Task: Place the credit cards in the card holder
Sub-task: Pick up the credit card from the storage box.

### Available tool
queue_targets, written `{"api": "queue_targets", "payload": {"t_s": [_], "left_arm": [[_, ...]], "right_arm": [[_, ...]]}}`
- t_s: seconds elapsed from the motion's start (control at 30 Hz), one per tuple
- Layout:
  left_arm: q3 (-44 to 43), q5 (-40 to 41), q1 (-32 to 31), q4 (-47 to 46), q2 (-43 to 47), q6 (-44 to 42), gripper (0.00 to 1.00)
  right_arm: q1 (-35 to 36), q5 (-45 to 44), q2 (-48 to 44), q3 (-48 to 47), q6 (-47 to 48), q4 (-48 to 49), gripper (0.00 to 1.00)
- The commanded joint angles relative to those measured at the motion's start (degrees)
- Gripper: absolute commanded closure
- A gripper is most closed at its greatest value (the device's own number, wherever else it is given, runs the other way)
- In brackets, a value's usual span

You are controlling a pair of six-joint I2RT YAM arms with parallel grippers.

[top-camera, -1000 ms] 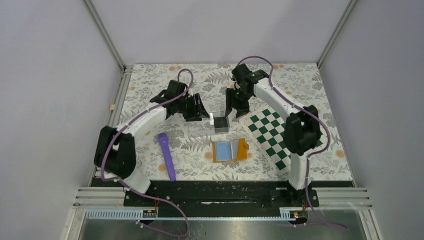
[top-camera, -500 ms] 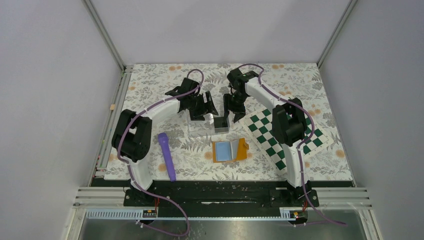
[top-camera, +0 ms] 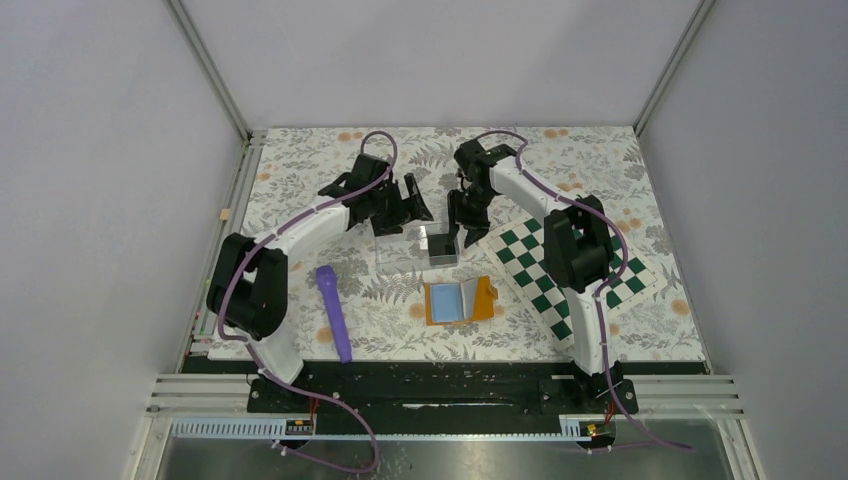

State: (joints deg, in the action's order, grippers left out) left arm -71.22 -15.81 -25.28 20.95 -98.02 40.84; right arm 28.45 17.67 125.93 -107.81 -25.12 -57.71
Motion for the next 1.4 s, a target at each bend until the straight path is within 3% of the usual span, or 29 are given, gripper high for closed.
{"api": "queue_targets", "payload": {"t_s": [0.0, 0.2, 0.33, 0.47, 0.63, 0.73, 0.93, 1.23, 1.37], "left_arm": [[-0.24, -2.10, 0.06, -1.77, -2.70, 2.41, 0.13], [-1.40, -4.88, -0.08, -1.36, -7.79, 5.51, 0.32], [-3.40, -4.95, -0.53, 0.10, -10.47, 5.61, 0.34], [-4.09, -5.13, -0.73, 0.26, -11.94, 5.99, 0.36], [-4.44, -4.99, -0.87, 0.51, -11.76, 5.76, 0.37], [-4.61, -4.67, -0.84, 0.87, -10.57, 5.42, 0.37], [-5.67, 0.51, -0.77, 5.14, -6.92, 4.27, 0.38], [-1.48, 4.35, -0.32, 2.24, -0.01, 1.44, 0.23], [-1.85, 1.68, -0.12, 2.60, -1.86, 1.22, 0.23]], "right_arm": [[0.44, 1.42, -1.48, 2.00, -0.31, 0.48, 0.51], [1.72, 2.08, -2.16, 3.97, -0.67, 1.08, 0.59], [2.23, 2.26, -2.88, 4.57, -0.38, 1.20, 0.60], [2.31, 0.57, -4.81, 4.53, 0.25, 1.15, 0.54], [2.31, -4.97, -8.31, 3.82, 1.48, 1.11, 0.33], [2.36, -6.02, -9.93, 2.78, 2.15, 1.18, 0.32], [3.63, -5.46, -8.85, -1.22, 2.94, 1.32, 0.50], [6.95, -8.80, 0.07, -10.72, 3.73, -3.68, 0.96], [7.99, -13.37, 3.16, -13.69, 3.48, -6.04, 1.00]]}}
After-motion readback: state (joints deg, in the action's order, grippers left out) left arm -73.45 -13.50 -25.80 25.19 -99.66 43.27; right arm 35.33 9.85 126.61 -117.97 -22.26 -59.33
